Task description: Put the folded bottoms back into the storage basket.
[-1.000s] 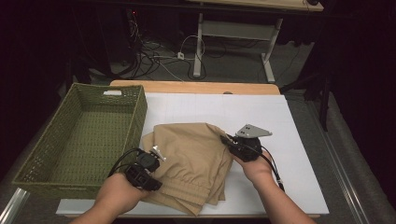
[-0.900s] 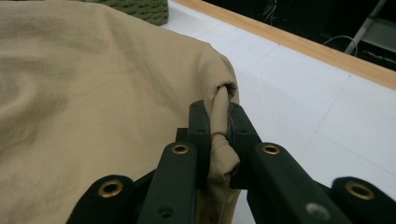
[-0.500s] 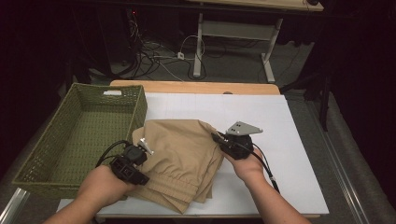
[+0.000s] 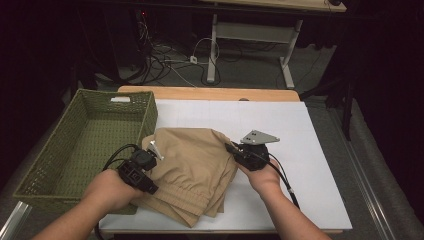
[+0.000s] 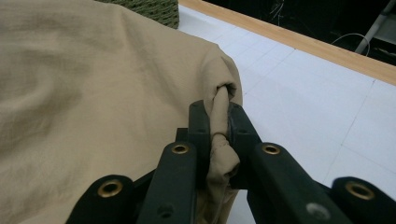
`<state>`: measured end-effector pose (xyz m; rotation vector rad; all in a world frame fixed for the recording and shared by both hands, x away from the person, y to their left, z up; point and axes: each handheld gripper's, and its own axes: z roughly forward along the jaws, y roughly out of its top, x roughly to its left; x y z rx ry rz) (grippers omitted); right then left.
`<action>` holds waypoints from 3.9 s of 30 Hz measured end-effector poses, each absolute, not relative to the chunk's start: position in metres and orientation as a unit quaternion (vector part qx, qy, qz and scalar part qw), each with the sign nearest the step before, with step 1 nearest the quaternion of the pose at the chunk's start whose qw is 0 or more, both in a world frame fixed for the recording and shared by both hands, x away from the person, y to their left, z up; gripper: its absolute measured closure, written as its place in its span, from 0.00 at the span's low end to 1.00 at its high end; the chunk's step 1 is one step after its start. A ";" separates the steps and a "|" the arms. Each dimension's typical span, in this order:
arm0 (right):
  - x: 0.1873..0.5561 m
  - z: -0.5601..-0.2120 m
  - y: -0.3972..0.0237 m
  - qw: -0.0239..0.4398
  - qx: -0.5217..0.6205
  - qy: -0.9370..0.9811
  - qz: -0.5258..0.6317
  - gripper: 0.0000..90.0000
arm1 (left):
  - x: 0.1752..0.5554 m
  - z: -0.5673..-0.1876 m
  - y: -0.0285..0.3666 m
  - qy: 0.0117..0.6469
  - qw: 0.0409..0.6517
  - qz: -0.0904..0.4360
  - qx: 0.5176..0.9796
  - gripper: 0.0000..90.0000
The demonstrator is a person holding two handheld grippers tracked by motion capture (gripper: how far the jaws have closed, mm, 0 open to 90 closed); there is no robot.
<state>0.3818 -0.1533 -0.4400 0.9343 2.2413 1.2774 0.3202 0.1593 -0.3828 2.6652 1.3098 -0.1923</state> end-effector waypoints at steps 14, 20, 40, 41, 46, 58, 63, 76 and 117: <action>0.382 -0.431 -0.160 0.196 0.338 0.794 0.466 0.94 | 0.328 -0.365 0.156 0.427 0.071 -0.067 0.899 0.84; 0.381 -0.424 -0.159 0.201 0.334 0.793 0.467 0.94 | 0.330 -0.359 0.155 0.421 0.068 -0.067 0.902 0.84; 0.384 -0.397 -0.158 0.203 0.333 0.790 0.473 0.94 | 0.343 -0.331 0.155 0.408 0.048 -0.069 0.909 0.84; 0.385 -0.395 -0.157 0.204 0.333 0.789 0.474 0.94 | 0.344 -0.330 0.155 0.408 0.048 -0.069 0.909 0.84; 0.386 -0.389 -0.156 0.204 0.335 0.786 0.478 0.94 | 0.347 -0.323 0.156 0.408 0.047 -0.070 0.909 0.84; 0.388 -0.365 -0.153 0.218 0.328 0.782 0.483 0.94 | 0.353 -0.304 0.160 0.407 0.046 -0.064 0.910 0.84; 0.389 -0.360 -0.147 0.221 0.324 0.781 0.485 0.94 | 0.354 -0.298 0.163 0.406 0.041 -0.059 0.911 0.84; 0.391 -0.340 -0.120 0.223 0.302 0.781 0.499 0.94 | 0.352 -0.280 0.192 0.417 0.037 -0.040 0.907 0.84; 0.415 -0.335 0.047 0.184 0.238 0.807 0.508 0.94 | 0.331 -0.280 0.354 0.507 0.034 -0.015 0.861 0.84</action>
